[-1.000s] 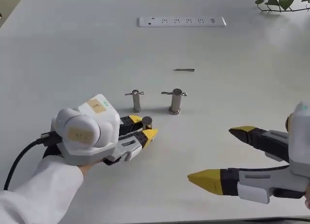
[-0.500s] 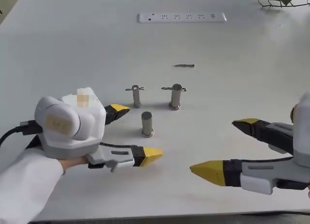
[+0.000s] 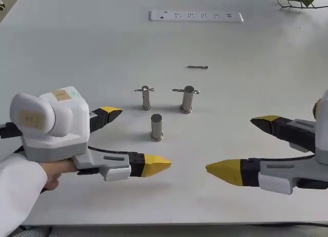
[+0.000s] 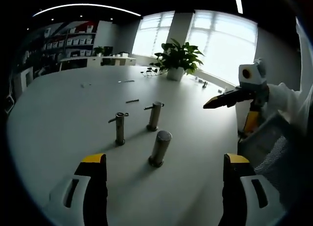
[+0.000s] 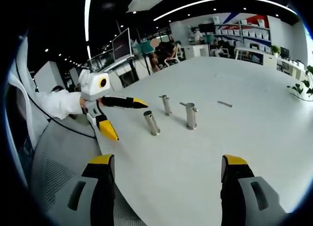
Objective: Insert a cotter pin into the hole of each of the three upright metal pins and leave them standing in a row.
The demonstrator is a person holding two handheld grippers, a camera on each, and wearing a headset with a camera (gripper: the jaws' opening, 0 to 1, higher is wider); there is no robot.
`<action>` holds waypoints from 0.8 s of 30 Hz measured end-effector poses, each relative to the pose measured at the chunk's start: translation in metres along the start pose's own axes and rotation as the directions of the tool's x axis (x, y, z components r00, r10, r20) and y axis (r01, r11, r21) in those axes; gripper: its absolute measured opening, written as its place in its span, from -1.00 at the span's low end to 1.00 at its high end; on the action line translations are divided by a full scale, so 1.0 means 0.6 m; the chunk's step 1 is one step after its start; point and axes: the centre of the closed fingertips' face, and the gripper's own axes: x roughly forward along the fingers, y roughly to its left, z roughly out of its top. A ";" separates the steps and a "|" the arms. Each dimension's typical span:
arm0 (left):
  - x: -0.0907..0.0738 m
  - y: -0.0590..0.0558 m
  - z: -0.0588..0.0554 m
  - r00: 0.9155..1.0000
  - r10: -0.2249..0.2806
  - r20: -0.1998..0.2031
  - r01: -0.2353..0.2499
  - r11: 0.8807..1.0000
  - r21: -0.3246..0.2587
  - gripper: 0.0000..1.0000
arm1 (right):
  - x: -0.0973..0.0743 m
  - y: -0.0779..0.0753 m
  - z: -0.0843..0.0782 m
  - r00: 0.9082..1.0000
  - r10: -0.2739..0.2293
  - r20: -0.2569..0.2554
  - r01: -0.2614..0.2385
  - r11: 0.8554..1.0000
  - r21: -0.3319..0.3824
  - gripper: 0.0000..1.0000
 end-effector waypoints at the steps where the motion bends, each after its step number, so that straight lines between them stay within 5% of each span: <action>1: -0.001 -0.001 0.000 1.000 -0.005 0.000 0.005 1.000 -0.002 0.99 | 0.000 -0.005 -0.001 1.000 -0.004 -0.010 0.004 1.000 -0.006 0.76; 9: -0.002 -0.013 0.005 1.000 -0.025 0.003 0.025 1.000 0.004 0.99 | 0.003 -0.046 0.017 0.997 -0.005 -0.081 -0.005 0.992 -0.124 0.75; 19: -0.017 -0.014 0.017 1.000 -0.011 0.023 0.011 1.000 -0.007 0.99 | 0.014 -0.108 0.089 0.993 -0.022 -0.114 -0.011 0.958 -0.286 0.69; 24: -0.023 -0.017 0.016 1.000 -0.016 0.018 0.016 1.000 0.000 0.99 | 0.049 -0.137 0.104 0.989 0.019 -0.143 -0.061 0.952 -0.298 0.60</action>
